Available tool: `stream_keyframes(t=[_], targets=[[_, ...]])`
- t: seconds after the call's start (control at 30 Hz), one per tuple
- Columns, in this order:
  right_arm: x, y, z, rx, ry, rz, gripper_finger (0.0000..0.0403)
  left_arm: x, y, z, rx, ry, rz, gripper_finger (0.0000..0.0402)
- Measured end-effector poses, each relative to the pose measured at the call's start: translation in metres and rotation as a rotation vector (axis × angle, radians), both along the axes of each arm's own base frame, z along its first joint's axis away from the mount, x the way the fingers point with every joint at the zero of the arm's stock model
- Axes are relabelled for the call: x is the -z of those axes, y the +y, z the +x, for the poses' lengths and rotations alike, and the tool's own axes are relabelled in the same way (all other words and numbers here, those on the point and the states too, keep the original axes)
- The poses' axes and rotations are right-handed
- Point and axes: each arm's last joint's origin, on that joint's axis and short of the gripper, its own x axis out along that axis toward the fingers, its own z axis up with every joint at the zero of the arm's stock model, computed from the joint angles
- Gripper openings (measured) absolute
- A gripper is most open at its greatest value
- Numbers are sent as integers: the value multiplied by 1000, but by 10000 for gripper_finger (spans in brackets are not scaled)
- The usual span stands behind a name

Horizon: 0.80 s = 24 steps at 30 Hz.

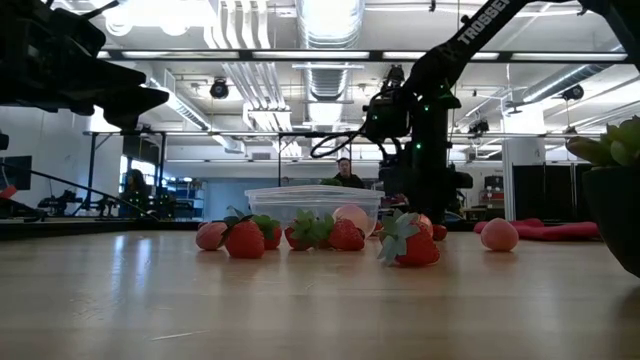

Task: Pick and placing Produce into tupperware
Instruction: Put the pink apricot into the transparent container

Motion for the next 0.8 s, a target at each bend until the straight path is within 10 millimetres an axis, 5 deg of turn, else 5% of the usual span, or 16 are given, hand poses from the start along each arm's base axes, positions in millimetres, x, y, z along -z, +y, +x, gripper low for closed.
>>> stream_keyframes(t=[0.2,0.5,0.8], targets=[[-24,4,6,-21,-86,-20,97,0,0,0,0,0,0,255],[-113,12,27,-103,-387,-67,99,0,0,0,0,0,0,255],[-102,14,71,-237,-392,-32,130,0,0,0,0,0,0,255]])
